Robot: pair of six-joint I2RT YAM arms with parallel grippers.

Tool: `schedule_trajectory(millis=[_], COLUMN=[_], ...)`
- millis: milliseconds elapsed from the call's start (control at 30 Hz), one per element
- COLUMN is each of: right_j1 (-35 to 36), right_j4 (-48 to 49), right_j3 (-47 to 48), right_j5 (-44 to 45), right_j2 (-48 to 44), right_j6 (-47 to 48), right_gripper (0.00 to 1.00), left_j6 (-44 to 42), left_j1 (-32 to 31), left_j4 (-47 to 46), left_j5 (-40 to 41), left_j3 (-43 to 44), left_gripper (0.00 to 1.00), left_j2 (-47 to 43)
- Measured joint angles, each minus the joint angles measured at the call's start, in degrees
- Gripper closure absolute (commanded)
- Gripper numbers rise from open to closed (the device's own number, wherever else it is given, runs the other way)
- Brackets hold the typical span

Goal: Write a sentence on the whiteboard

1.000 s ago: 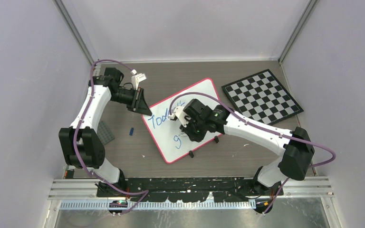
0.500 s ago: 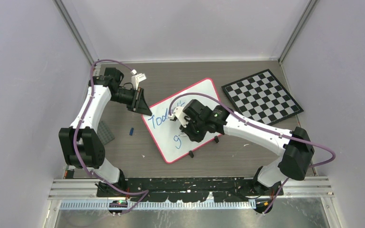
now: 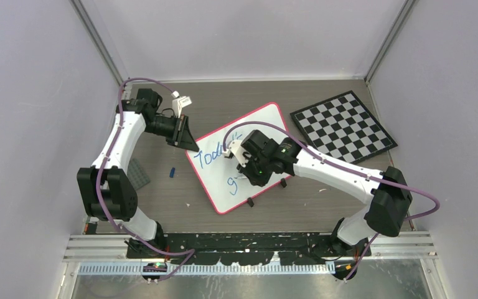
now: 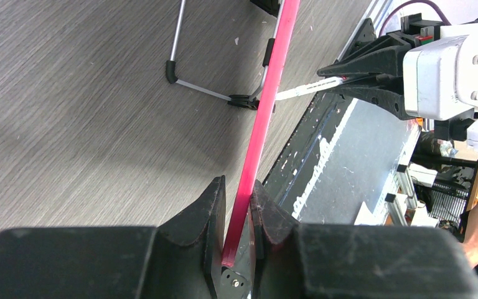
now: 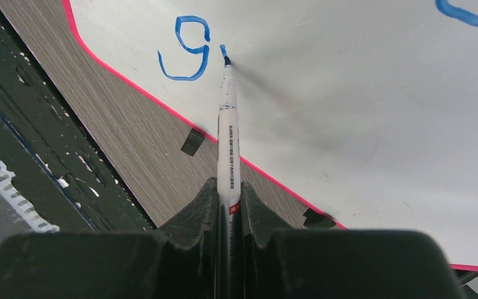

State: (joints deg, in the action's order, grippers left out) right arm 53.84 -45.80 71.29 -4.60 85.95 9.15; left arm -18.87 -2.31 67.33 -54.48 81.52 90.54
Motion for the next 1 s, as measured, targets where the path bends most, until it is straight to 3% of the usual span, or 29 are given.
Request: schedule_trajectory(millis=[1000], right_j1=[-0.33], right_j4=[-0.61], right_j3=[-0.11], right_j5=[-0.20], right_j2=[-0.09], right_j6=[0.15], right_gripper=[1.00], left_j6=[-0.02], left_j1=[0.00], left_j4=[0.02], left_j5=[0.07], left_j3=[0.00], left_gripper=[1.00], left_j2=[0.00])
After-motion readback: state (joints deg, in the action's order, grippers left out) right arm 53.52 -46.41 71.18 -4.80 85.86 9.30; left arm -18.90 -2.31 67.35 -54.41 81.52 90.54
